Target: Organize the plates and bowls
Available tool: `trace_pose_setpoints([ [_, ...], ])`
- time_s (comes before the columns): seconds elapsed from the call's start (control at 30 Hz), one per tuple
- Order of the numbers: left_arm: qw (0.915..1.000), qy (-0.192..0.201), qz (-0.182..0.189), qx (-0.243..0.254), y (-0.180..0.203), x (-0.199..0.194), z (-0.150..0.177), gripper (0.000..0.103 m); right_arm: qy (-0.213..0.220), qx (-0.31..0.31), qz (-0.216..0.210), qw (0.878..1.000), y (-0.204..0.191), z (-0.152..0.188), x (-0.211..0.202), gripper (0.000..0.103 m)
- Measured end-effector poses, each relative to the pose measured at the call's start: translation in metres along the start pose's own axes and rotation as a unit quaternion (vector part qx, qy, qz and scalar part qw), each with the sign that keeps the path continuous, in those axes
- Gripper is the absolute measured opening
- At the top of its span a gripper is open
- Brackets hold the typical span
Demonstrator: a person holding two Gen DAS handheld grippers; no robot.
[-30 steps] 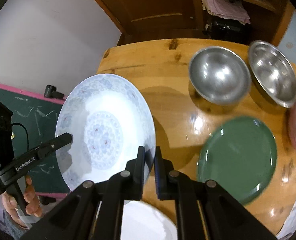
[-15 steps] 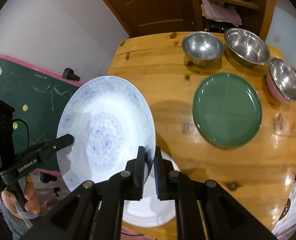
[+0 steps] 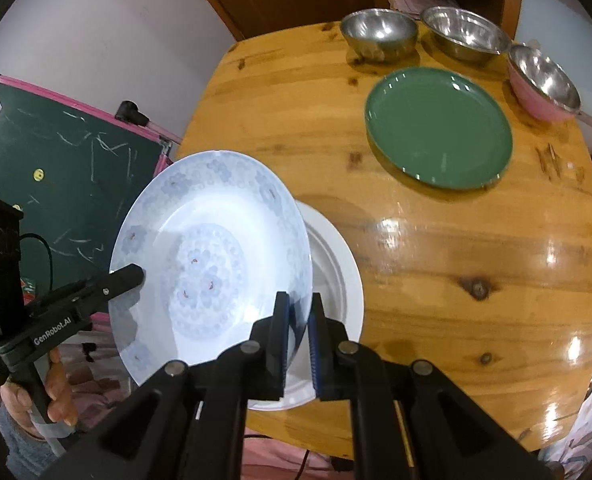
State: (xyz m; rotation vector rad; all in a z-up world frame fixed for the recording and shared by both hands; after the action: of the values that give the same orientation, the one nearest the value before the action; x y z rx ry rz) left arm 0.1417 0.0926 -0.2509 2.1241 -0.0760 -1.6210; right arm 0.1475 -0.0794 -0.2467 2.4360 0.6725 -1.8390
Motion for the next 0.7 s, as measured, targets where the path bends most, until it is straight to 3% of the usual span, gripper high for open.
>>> trace_pose_setpoints([
  [0.37,0.9995,-0.024,-0.008,-0.017,-0.035,0.051,0.038,0.009,-0.015,0.01,0.003,1.0,0.005,0.039,0.052,0.008],
  [0.7,0.9995,-0.01,-0.02,-0.02,-0.038,0.066,0.032,0.01,-0.008,0.011,0.009,1.0,0.007,0.042,0.067,0.009],
])
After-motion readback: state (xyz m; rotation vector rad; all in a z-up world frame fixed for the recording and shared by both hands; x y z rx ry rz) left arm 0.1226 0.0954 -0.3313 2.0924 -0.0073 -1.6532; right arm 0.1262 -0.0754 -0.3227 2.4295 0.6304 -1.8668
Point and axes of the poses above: each gripper's, at about its wrist camera, not at the fingertips, and x roughly the way its jaws point, y to its right, z to its underside, the point moved 10 cm from there along x, roughly the way its jaws point, and after that the axes turned 13 degrees about -x, right-handed, at the moved point
